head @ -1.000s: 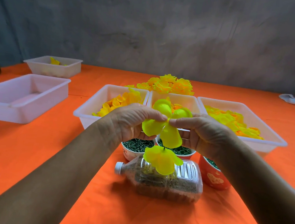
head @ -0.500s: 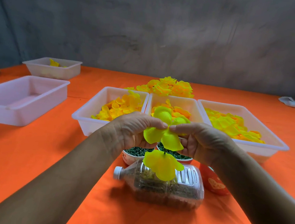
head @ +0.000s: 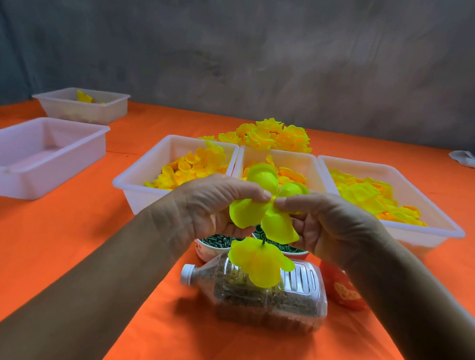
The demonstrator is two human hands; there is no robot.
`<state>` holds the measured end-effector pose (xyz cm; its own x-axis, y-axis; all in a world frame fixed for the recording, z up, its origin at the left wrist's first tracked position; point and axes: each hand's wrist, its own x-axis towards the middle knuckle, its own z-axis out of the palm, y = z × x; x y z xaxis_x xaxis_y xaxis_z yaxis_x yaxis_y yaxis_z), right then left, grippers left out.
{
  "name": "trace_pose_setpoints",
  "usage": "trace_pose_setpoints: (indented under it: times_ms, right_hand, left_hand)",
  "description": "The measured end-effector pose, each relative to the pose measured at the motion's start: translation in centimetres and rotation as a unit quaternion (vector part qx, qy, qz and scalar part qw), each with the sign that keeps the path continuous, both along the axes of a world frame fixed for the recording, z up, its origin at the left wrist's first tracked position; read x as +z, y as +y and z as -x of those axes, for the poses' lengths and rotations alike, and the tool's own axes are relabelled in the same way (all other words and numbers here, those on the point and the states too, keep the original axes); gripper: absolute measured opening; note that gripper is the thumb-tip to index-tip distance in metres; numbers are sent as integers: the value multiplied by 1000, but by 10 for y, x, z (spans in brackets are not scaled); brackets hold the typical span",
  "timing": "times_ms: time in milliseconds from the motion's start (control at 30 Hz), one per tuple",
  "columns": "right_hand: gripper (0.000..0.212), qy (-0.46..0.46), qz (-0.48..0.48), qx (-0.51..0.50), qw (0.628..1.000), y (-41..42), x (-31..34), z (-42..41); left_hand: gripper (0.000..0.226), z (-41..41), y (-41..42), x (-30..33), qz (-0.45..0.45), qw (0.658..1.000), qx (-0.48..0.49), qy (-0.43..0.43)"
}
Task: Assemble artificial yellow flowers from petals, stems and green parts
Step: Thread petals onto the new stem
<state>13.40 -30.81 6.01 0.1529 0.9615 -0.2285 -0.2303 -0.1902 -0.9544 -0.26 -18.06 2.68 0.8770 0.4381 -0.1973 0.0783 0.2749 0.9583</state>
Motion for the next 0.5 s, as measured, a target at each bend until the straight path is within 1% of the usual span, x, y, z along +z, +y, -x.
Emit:
trace_pose_setpoints:
  times_ms: [67, 133, 267, 400, 500]
  right_hand:
    - [46, 2, -1, 1, 1000, -3, -3, 1]
    - [47, 6, 10, -4, 1000, -4, -6, 1]
    - [32, 19, 25, -23, 999, -3, -10, 2]
    - [34, 21, 29, -33, 999, -2, -9, 4]
    - [30, 19, 27, -35, 999, -2, -8, 5]
  left_hand:
    - [24, 0, -3, -1, -18, 1000, 12, 9]
    - [19, 2, -8, -3, -16, 999, 27, 7]
    - [9, 5, -20, 4, -12, 999, 38, 10]
    - [28, 3, -35, 14, -16, 994, 101, 32]
    - [32, 3, -39, 16, -8, 994, 108, 33]
